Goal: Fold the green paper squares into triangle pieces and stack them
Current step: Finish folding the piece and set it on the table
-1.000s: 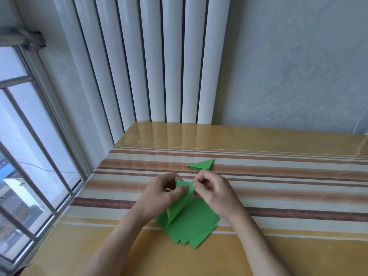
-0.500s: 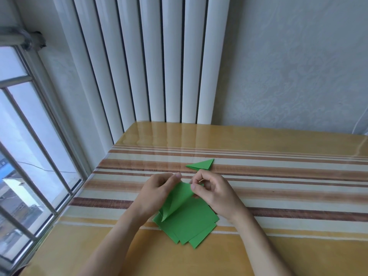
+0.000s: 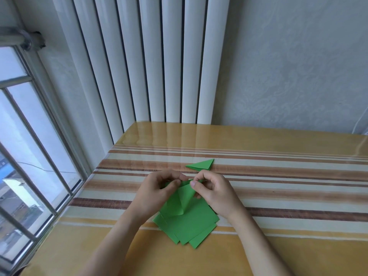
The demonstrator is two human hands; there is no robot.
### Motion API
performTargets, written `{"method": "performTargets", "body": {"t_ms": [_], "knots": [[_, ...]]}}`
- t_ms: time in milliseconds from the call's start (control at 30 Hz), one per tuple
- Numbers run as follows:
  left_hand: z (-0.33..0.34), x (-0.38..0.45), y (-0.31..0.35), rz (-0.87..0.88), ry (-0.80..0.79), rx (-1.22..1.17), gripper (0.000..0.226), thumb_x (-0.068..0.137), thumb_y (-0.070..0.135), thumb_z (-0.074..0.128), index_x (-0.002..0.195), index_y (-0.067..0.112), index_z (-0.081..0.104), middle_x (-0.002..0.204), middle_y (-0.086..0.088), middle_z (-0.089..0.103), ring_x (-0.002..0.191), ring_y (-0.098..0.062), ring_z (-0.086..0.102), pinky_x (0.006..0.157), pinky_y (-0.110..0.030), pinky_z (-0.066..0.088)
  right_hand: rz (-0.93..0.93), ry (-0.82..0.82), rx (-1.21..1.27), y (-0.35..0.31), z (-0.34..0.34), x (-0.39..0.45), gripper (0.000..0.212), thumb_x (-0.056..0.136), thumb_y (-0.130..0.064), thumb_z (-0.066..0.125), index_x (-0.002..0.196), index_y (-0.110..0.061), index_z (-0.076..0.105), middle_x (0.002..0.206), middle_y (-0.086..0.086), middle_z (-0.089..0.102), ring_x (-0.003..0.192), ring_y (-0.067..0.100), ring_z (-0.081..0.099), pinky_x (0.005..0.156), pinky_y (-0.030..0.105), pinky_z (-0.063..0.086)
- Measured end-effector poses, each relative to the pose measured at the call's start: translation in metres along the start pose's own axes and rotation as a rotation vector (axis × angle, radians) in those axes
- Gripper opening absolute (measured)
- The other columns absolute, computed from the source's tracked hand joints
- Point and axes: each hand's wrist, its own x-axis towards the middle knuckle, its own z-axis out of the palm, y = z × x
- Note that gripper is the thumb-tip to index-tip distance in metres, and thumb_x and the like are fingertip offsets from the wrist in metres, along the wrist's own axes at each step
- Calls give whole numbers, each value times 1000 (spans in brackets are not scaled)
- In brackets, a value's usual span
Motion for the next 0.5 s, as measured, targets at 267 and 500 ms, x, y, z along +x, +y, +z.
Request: {"method": "performTargets", "body": {"t_ms": [267,500], "knots": [[4,-1,1,7,21,-13,15,90,16,79,102,25,82,97,6,81,97,-12,76,94,-38,60,9,69,13,1,3,1,12,98,-37,71,88,-30,70,81,2,74,73,21,73,77,59,59],[5,-1,1,11,47,-14,18,88,12,81,99,25,83,92,7,81,92,-11,77,88,-31,61,-30,99,-43,3,6,0,9,97,-40,70,90,-34,67,82,0,74,71,22,73,71,59,59]]}}
